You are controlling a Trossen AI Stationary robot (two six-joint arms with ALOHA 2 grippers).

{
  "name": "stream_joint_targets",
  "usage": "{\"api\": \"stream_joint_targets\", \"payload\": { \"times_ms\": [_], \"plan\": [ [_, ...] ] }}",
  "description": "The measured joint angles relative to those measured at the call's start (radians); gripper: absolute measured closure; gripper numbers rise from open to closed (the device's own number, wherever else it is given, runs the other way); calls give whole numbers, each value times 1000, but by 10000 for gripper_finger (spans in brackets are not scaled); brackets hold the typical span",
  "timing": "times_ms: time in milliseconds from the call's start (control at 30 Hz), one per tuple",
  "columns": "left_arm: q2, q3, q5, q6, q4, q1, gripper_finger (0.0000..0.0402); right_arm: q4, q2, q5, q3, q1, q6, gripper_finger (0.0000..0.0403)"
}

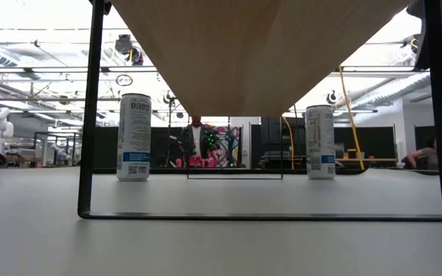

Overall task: Place canned beverage on shelf
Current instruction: Put the bottom right white soda can on the shelf aligned with the other blue soda can

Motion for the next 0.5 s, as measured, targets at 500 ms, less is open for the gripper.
{"api": "stream_joint_targets", "payload": {
  "times_ms": [500],
  "plan": [
    [0,0,0,0,4,0,231,25,68,-54,-1,-2,-49,146]
  ]
}}
